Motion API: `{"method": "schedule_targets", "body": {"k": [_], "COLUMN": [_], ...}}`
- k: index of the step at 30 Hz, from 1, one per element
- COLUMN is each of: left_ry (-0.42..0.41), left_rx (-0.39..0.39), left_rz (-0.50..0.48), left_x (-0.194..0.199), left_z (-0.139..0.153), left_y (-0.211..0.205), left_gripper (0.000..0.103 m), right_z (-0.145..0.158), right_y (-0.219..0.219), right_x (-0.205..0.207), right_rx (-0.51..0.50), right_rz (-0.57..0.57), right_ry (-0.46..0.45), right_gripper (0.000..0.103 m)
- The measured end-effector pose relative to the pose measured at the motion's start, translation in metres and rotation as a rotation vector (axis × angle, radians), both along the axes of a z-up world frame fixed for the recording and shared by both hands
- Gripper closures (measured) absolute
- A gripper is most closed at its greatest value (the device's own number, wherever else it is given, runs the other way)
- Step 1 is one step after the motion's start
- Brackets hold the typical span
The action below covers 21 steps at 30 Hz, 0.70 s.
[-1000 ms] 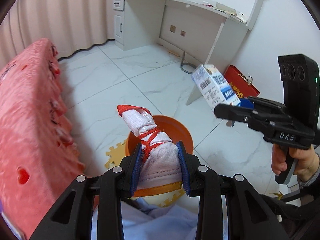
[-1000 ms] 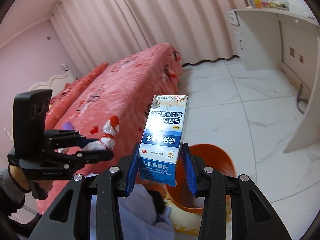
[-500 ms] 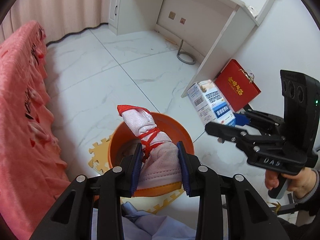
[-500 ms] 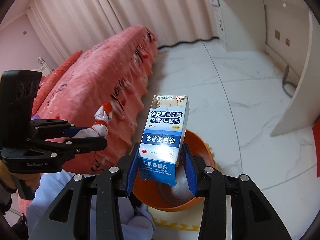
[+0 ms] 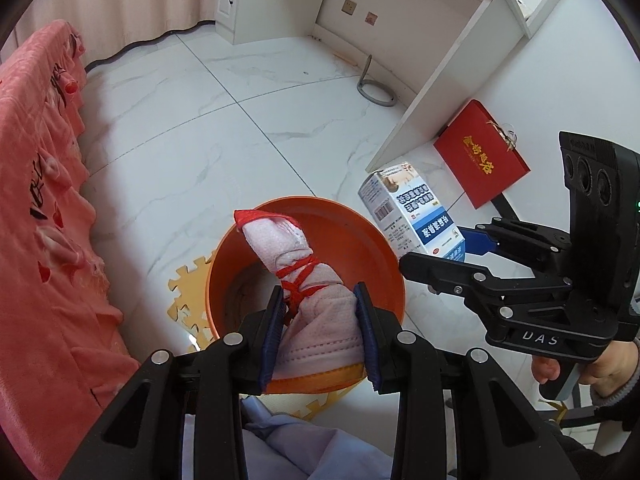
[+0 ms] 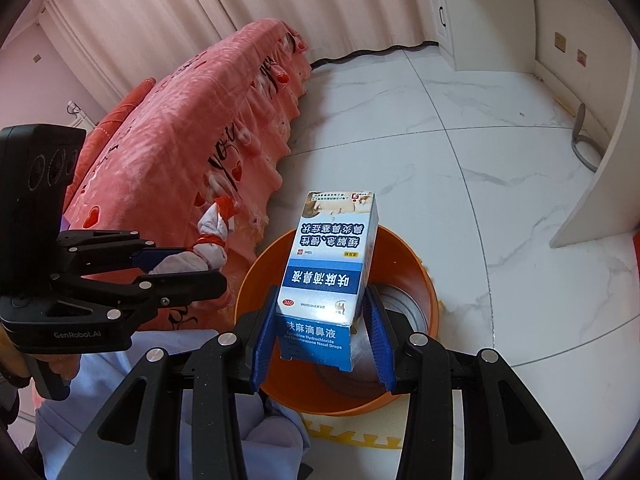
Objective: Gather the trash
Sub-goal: 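Carry the sneaker and medicine box with both tools over the orange bucket, then open both tools to drop the sneaker and box into the bucket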
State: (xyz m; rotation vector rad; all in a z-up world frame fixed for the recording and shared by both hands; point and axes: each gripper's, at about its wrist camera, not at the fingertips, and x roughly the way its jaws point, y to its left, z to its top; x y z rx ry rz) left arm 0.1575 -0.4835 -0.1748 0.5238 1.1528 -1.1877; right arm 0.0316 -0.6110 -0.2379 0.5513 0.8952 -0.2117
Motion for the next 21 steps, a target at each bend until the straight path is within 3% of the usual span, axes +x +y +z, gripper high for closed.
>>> {"method": "schedule_targets", "body": {"k": [3,5,12,15,21], "left_ry": [-0.014,-0.034,-0.039,-0.047,-0.06], "left_rx": [0.006,0.01,0.008,0.006,-0.014], "left_rz": [0.001,0.011,0.015,0.022,0.024], "left_x": [-0.001,-0.001,0.0,0.0,-0.003], "left_z": [-0.002,-0.005,-0.004,-0.002,0.009], "left_y": [-0.003,-0.003,0.0,0.001,0.008], "left_gripper": [0.061,0.043,0.043,0.035,0.035], "right_z": [-0.001,-0.004,-0.001,0.004,0.019], "right_y": [-0.001,-0.002,0.003,0.005,0.01], "right_x": [0.0,0.0,-0.001,-0.002,-0.007], "right_rx": [-0.002,-0.007,-0.003,0.0,-0.006], "right_rz": [-0.02,-0.032,-0.024,-0.021,-0.009], "right_ry": [-0.001,0.005,0.002,-0.005,-0.029], "right_gripper": [0.053,0.048,0.048,0.048,0.048]}}
